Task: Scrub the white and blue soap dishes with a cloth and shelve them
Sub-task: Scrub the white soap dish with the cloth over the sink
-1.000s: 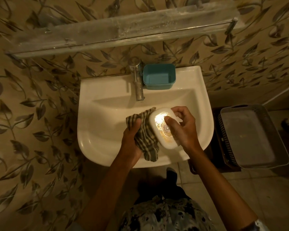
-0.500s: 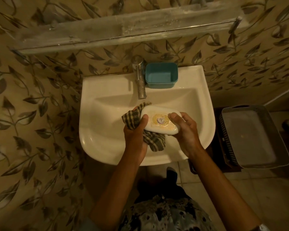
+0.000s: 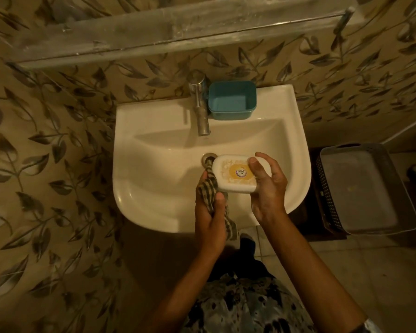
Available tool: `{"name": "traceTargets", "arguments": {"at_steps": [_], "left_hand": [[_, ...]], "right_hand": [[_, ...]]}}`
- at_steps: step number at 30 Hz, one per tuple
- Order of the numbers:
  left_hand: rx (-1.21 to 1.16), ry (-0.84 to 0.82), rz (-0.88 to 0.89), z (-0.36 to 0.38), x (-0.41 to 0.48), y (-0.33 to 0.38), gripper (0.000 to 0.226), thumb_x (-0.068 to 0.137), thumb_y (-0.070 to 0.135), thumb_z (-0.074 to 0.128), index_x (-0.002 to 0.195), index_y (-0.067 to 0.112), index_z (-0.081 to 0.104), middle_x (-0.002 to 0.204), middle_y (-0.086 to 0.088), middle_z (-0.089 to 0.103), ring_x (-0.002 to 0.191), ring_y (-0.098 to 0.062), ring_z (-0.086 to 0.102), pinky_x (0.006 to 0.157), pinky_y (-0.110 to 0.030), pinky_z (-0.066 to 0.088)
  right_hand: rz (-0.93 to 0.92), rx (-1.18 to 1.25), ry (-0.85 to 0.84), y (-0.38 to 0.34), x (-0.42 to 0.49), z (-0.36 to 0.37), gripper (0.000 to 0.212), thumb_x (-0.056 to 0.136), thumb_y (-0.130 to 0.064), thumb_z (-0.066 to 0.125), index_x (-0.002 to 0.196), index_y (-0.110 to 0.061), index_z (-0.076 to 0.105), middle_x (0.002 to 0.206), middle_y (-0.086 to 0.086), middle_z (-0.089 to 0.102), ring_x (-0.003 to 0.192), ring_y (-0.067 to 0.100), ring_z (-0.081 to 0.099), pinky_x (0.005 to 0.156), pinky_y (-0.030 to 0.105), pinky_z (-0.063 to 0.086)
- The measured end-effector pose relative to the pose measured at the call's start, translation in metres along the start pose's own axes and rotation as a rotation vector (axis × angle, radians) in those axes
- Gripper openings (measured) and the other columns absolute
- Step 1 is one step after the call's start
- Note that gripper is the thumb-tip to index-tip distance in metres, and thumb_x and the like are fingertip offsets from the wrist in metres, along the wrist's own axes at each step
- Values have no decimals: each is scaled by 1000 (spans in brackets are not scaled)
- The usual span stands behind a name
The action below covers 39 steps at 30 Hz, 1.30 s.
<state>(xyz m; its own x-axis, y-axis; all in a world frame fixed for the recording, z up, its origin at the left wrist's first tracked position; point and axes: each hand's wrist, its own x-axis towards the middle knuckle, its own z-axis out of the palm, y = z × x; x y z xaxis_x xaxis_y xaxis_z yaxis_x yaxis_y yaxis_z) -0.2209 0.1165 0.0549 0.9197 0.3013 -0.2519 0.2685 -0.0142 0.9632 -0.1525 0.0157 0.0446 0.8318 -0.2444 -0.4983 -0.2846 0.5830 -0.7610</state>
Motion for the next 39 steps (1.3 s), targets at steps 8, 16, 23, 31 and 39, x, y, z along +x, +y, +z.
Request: {"name": "traceTargets", "arguments": {"at_steps": [8, 16, 23, 31, 39], "left_hand": [[25, -150, 37, -14, 50, 28, 35, 102, 19, 34, 135, 25, 43, 118, 7, 58, 95, 7, 62, 73, -12, 51], [15, -155, 26, 0, 12, 17, 47, 94, 35, 35, 141, 33, 28, 140, 6, 44, 124, -5, 49, 99, -25, 47], [27, -160, 61, 5, 7, 15, 60, 91, 28, 36, 148, 21, 20, 152, -3, 29, 136, -12, 37, 111, -38, 37], [84, -315, 12, -17, 65, 37, 28, 98, 3, 37, 106, 22, 56, 97, 6, 64, 79, 6, 66, 65, -11, 50], [51, -305, 7, 6, 1, 9, 52, 92, 32, 38, 141, 41, 22, 152, 3, 27, 135, -8, 36, 110, -37, 38]], "right_hand": [[0, -99, -204, -8, -7, -7, 20, 83, -7, 69, 97, -21, 69, 105, 14, 63, 93, 26, 68, 67, 35, 58], [-185, -12, 53, -6, -4, 2, 17, 83, -8, 71, 95, -19, 69, 102, 8, 66, 98, 29, 67, 76, 42, 59], [-121, -2, 47, 3, -9, -2, 17, 85, -9, 69, 97, -21, 67, 107, 11, 64, 104, 34, 66, 77, 41, 59], [-79, -111, -189, -8, -10, -11, 20, 82, -6, 69, 95, -21, 69, 100, 10, 66, 92, 29, 67, 71, 37, 59], [-133, 40, 203, 3, -4, -14, 20, 81, -7, 73, 96, -18, 69, 110, 10, 65, 103, 30, 66, 69, 33, 58]]}}
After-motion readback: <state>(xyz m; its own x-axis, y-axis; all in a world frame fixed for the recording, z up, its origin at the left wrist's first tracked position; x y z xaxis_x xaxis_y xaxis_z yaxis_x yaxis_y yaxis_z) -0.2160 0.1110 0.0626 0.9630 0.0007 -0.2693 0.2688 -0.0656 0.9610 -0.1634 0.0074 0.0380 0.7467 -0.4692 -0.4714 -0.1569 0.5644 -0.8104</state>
